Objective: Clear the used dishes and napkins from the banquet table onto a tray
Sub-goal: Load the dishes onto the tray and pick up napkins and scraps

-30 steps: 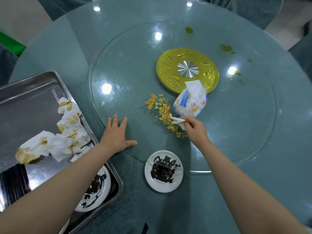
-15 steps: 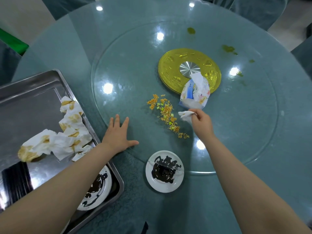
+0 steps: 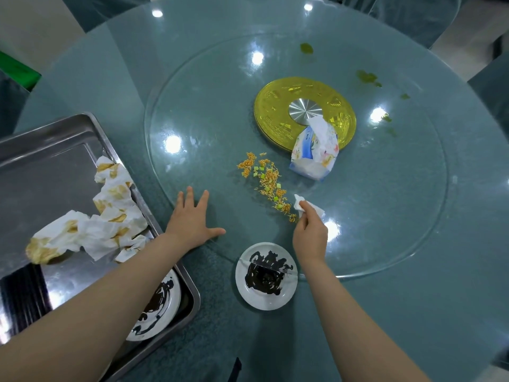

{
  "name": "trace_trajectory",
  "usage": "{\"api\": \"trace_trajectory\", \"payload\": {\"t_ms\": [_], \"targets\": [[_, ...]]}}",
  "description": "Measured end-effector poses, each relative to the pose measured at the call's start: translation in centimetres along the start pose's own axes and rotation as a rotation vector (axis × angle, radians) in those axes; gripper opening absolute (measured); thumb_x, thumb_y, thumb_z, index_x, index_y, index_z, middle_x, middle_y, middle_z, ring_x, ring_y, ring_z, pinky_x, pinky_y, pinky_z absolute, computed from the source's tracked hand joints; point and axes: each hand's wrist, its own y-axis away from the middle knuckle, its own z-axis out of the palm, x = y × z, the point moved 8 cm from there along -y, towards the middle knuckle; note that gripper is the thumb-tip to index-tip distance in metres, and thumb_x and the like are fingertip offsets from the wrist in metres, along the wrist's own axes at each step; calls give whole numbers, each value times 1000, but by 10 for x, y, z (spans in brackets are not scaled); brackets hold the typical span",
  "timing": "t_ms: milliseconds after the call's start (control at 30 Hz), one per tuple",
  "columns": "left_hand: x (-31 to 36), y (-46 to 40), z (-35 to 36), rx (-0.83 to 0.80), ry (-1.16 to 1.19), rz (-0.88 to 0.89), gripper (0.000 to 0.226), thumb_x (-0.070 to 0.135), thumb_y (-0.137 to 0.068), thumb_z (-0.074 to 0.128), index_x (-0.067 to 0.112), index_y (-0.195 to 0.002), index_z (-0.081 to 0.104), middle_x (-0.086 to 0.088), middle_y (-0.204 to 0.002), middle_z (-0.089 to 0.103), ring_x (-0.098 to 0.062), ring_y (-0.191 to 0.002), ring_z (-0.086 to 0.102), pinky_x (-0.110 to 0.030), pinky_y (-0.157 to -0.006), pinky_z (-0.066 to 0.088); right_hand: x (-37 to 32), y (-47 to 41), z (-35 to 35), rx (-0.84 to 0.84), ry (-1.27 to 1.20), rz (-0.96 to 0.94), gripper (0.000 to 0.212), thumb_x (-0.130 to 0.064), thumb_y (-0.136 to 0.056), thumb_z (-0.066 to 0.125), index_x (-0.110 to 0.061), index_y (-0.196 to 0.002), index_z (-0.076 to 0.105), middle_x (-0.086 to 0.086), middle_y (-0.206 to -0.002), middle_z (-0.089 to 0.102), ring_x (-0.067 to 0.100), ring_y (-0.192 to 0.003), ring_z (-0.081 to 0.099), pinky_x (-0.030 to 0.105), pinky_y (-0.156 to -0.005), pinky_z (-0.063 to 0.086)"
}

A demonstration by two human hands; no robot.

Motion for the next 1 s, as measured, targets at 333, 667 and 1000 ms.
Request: {"api": "trace_trajectory", "payload": {"t_ms": [333,667,1000], "targets": [[1,0,1,5,-6,7,114,72,-75,59,22,-154,-6,-18,-159,-15,-40,-146,-11,-48,-119,8,-25,-27,2,-43,-148,-68,29,-14,-100,44,-24,-115,67,-4,-82,64,7,-63,51,17,-52,37],[1,0,2,14,-6,4,115,73,-74,59,23,-154,-7,-18,-159,-15,-39,-146,-11,-48,-119,10,-50,-76,39,-350,0,-169,29,-12,-99,45,-25,-108,69,-1,-87,66,9,-61,51,18,-53,39],[2,1,3,15,-3,12,114,73,-76,58,23,-154,-7,-18,-159,-15,-39,-146,-11,-47,-119,9,-36,-54,38,-375,-25,-137,33,-6,-94,49,-29,-95,74,-2,-85,66,11,-65,53,19,-55,41]]}}
